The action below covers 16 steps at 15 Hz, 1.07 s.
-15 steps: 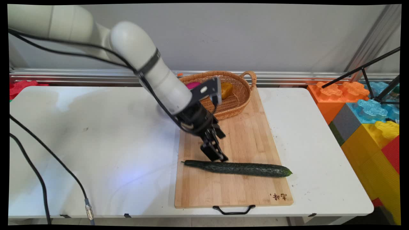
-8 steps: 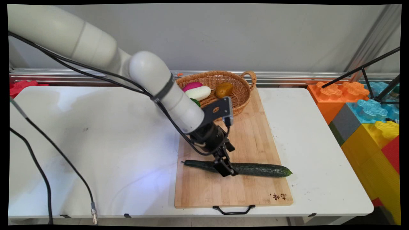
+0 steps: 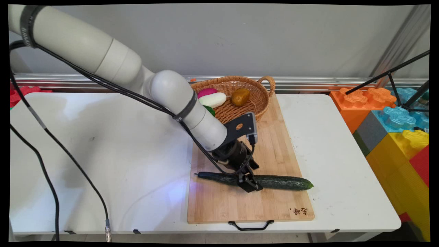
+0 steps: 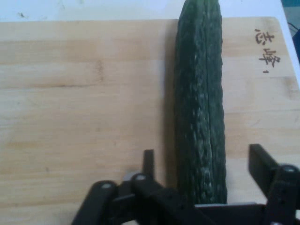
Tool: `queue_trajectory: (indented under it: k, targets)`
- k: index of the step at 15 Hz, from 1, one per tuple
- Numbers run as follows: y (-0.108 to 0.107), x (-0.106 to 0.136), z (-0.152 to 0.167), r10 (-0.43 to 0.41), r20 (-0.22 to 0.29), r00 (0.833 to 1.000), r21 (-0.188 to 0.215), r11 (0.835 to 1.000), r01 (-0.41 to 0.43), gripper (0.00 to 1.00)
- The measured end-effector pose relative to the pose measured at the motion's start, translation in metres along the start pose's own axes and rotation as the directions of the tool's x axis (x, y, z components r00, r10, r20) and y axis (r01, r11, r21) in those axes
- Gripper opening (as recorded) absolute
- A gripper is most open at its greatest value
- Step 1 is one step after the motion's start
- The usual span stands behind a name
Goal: Pick up the cucumber from the cutting board, then place the picked object in the vegetable basket
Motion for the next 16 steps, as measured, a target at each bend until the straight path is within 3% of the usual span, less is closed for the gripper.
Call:
queue_trajectory:
  k: [9,13,16]
  targets:
    - [0.002,0.001,0.0,0.03,-0.003,1.0,-0.022,0.999,-0.03,0.0]
    - [-0.004,0.016,-0.017,0.019,-0.043,0.999,-0.032,0.999,-0.02,0.0]
    - [-0.02,0.037,-0.042,0.02,-0.088,0.996,-0.008,1.0,-0.02,0.0]
